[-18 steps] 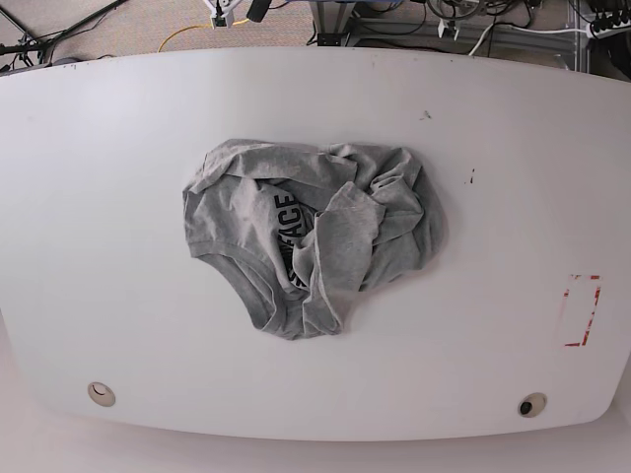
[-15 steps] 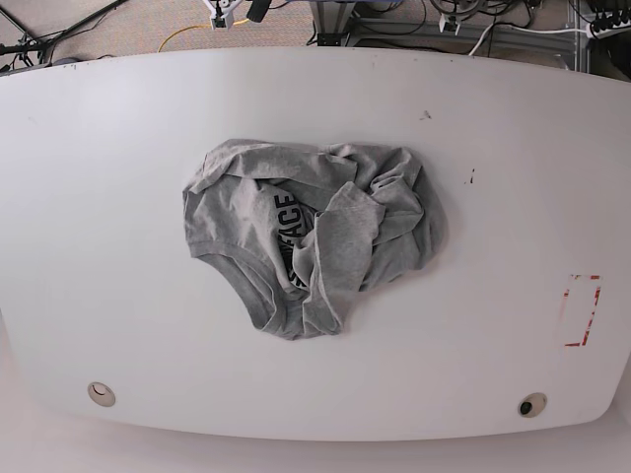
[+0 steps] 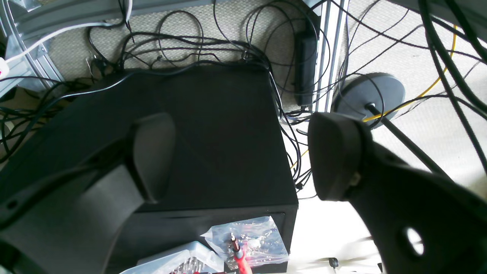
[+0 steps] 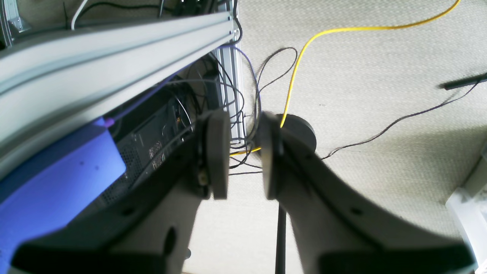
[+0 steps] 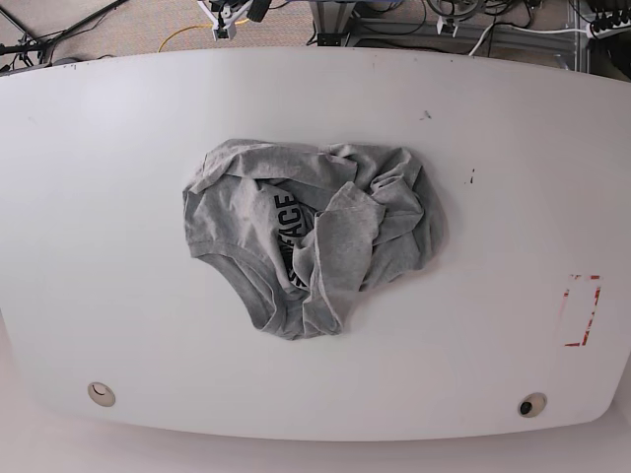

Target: Fold the T-shirt properly

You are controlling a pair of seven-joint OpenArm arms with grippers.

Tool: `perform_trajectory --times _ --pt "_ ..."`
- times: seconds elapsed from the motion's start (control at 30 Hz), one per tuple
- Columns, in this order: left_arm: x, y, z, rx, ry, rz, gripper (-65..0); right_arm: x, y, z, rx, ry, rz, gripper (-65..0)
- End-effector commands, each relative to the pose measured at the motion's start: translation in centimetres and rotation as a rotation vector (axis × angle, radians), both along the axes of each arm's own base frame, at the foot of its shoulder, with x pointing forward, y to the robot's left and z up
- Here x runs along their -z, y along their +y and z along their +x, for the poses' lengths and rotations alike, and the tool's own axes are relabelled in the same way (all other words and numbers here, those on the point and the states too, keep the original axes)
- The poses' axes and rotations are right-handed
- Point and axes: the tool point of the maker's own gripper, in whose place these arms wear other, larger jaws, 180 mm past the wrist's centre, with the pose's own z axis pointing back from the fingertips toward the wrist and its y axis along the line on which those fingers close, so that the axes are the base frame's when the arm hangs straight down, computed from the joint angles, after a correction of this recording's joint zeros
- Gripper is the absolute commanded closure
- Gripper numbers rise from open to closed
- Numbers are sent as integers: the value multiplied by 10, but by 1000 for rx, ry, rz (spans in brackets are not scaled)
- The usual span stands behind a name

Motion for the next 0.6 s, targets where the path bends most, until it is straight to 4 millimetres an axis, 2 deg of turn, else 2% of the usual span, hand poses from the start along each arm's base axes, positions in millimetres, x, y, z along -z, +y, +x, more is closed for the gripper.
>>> perform_trajectory --times 0.0,0.1,0.27,0.37,0.47,0.57 --pt "-1 2 -1 2 -10 0 -508 -1 -2 3 1 -14 1 -130" --pt "-1 1 4 -1 -39 -5 -508 -2 -2 5 6 -32 1 -130" --pt "-3 2 13 -7 -110 -9 -508 -5 -3 -3 25 -81 -5 -130" --pt "-4 2 2 -9 -112 -11 -508 -5 -4 -5 33 -83 -6 -130" --pt "-5 3 -1 -11 -115 -11 -507 -6 -4 -20 34 -65 -7 -130" --pt "-5 4 -8 -10 -106 -9 -507 -11 -6 -17 29 -99 -12 -130"
